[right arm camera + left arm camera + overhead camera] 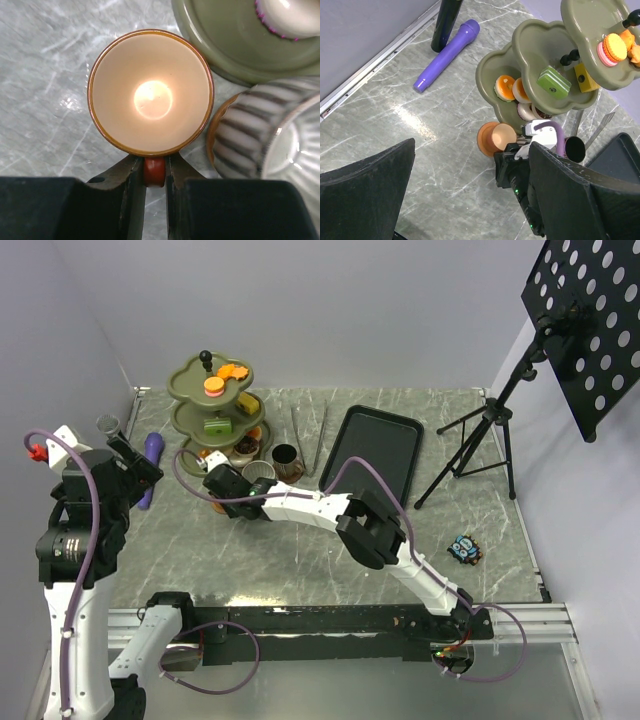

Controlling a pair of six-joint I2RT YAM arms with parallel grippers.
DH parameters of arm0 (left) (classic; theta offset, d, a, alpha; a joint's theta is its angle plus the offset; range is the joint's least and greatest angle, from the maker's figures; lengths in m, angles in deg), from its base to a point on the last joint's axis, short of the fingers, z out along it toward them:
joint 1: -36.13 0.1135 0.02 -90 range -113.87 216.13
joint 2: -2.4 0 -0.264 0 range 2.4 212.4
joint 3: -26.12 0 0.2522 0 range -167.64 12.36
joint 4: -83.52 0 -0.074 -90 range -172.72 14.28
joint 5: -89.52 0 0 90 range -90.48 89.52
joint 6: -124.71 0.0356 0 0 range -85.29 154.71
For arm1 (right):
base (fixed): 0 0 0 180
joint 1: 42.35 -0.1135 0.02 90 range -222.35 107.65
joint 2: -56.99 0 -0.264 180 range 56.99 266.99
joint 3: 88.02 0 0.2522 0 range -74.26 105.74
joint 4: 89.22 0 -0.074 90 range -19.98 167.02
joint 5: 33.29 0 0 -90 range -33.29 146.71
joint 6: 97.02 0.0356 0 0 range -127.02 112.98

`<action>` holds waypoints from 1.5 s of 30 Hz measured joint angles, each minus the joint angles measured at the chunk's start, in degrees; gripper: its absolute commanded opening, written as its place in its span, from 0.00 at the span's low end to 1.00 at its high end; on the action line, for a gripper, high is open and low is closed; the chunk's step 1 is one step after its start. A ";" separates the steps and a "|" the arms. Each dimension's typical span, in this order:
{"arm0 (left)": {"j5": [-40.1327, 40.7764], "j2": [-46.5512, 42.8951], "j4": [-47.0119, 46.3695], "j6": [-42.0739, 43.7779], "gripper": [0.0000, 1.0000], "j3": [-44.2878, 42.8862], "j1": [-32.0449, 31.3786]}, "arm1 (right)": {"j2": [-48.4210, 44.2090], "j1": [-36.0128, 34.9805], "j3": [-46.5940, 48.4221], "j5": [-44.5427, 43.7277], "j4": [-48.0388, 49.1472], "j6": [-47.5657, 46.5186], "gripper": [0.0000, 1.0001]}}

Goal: Serve the afternoon tea

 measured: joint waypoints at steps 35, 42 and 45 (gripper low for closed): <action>3.02 -2.19 -0.07 -3.65 1.00 2.43 0.00 | -29.75 0.22 -23.30 9.94 5.53 -4.39 0.89; 3.50 -3.23 -1.64 -5.84 1.00 5.14 0.00 | -48.70 12.74 -40.06 8.00 6.91 4.02 0.89; 4.00 -4.72 -2.89 -6.21 1.00 6.49 0.00 | -55.80 21.11 -48.76 4.83 6.64 7.45 0.89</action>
